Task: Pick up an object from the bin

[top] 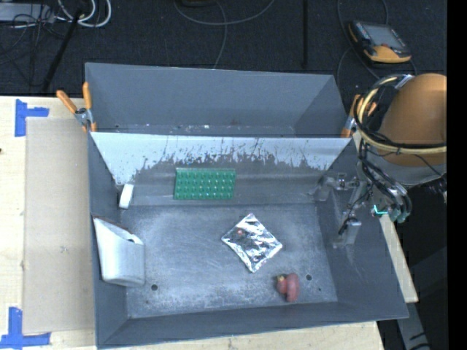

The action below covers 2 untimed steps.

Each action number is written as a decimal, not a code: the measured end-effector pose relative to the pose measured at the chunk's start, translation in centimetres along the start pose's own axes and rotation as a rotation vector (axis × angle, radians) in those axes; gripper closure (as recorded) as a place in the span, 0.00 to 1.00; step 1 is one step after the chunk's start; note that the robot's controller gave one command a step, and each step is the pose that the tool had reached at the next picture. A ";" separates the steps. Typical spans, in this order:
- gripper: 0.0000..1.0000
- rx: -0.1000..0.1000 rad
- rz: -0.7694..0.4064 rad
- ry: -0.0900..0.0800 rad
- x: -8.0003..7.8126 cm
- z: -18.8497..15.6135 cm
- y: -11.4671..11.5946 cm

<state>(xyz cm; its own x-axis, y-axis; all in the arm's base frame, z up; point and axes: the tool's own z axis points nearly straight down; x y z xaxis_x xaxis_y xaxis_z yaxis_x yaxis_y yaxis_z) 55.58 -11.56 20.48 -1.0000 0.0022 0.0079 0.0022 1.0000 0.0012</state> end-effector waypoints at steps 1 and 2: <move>0.00 -0.001 -0.318 -0.003 -0.2 7.6 6.0; 0.00 -0.001 -0.669 -0.004 -2.2 13.5 11.8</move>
Offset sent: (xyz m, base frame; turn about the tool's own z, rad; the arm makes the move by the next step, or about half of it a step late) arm 0.0025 0.0574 -0.0734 -0.3172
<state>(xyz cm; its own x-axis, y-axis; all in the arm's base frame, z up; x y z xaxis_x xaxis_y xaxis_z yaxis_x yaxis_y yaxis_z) 57.75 0.29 6.93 -0.7858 -0.6185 0.0015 -0.6185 0.7858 0.0051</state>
